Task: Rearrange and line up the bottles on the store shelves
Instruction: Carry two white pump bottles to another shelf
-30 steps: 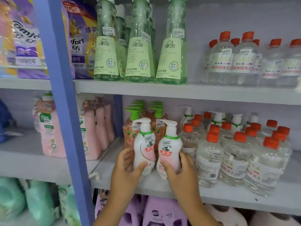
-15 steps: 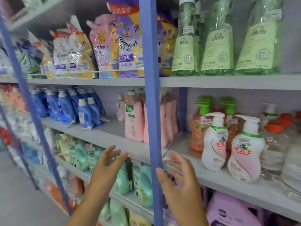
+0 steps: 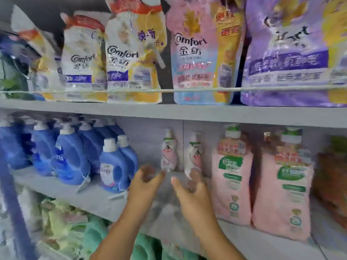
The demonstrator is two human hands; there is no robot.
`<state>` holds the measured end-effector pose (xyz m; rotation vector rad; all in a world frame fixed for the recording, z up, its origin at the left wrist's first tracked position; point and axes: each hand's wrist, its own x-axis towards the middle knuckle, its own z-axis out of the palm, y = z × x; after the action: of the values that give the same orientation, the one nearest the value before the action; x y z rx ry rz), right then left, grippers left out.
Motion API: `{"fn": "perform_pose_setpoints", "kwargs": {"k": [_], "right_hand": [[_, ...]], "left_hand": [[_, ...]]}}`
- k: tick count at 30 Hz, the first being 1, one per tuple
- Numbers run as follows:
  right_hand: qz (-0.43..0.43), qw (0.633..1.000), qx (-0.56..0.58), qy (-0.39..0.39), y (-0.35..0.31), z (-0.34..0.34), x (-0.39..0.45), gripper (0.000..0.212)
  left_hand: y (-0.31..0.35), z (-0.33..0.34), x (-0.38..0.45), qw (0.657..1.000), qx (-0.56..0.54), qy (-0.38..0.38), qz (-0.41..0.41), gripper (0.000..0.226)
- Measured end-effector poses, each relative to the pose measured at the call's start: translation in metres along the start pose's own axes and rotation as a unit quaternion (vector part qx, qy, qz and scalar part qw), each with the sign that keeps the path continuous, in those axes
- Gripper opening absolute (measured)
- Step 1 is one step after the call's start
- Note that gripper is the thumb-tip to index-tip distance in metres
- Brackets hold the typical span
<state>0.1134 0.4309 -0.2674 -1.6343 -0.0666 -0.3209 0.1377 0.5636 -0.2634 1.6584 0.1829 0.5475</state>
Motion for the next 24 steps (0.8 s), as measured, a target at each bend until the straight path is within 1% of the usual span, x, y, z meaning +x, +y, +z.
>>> {"fn": "perform_pose_setpoints", "kwargs": {"k": [2, 3, 4, 5, 7, 8, 9, 11, 13, 15, 17, 19, 20, 22, 23, 24], "right_hand": [[0.005, 0.995, -0.047, 0.082, 0.005, 0.029, 0.034, 0.095], [0.003, 0.992, -0.052, 0.119, 0.006, 0.040, 0.050, 0.102], [0.004, 0.988, -0.049, 0.148, 0.007, 0.048, 0.065, 0.103], [0.006, 0.984, -0.053, 0.172, 0.010, 0.053, 0.080, 0.099], [0.005, 0.973, -0.083, 0.215, 0.015, 0.056, 0.105, 0.088], [0.011, 0.967, -0.102, 0.233, 0.022, 0.057, 0.118, 0.087], [0.020, 0.962, -0.121, 0.244, 0.029, 0.058, 0.128, 0.089], [0.030, 0.952, -0.150, 0.264, 0.048, 0.060, 0.152, 0.094], [0.013, 0.947, -0.171, 0.271, 0.066, 0.059, 0.175, 0.090], [0.024, 0.949, -0.181, 0.257, 0.072, 0.054, 0.187, 0.079], [0.037, 0.943, -0.234, 0.235, 0.063, 0.052, 0.180, 0.063], [0.032, 0.923, -0.297, 0.243, 0.060, 0.051, 0.165, 0.054], [0.026, 0.922, -0.301, 0.241, 0.062, 0.054, 0.156, 0.054], [0.020, 0.937, -0.261, 0.230, 0.065, 0.064, 0.132, 0.061], [0.026, 0.949, -0.218, 0.226, 0.062, 0.067, 0.117, 0.066], [0.033, 0.961, -0.171, 0.213, 0.060, 0.069, 0.102, 0.067]], "left_hand": [[-0.008, 0.016, 0.053, 0.999, -0.002, -0.036, -0.024, 0.057], [-0.009, 0.025, 0.074, 0.998, -0.003, -0.055, -0.036, 0.058], [-0.009, 0.034, 0.092, 0.996, -0.002, -0.074, -0.042, 0.058], [-0.013, 0.043, 0.110, 0.995, 0.002, -0.085, -0.047, 0.056], [-0.021, 0.057, 0.137, 0.994, 0.022, -0.085, -0.059, 0.041], [-0.026, 0.061, 0.148, 0.994, 0.038, -0.082, -0.063, 0.039], [-0.030, 0.063, 0.158, 0.992, 0.052, -0.085, -0.072, 0.041], [-0.046, 0.071, 0.178, 0.985, 0.094, -0.117, -0.080, 0.056], [-0.080, 0.082, 0.204, 0.980, 0.120, -0.144, -0.069, 0.063], [-0.081, 0.077, 0.201, 0.981, 0.116, -0.148, -0.045, 0.069], [-0.087, 0.074, 0.199, 0.981, 0.106, -0.157, -0.036, 0.067], [-0.093, 0.071, 0.195, 0.975, 0.113, -0.188, -0.048, 0.055], [-0.084, 0.065, 0.183, 0.970, 0.114, -0.212, -0.048, 0.048], [-0.060, 0.047, 0.151, 0.964, 0.091, -0.248, -0.038, 0.029], [-0.051, 0.036, 0.135, 0.963, 0.090, -0.253, -0.031, 0.019], [-0.038, 0.024, 0.115, 0.966, 0.088, -0.243, -0.020, 0.013]]}}
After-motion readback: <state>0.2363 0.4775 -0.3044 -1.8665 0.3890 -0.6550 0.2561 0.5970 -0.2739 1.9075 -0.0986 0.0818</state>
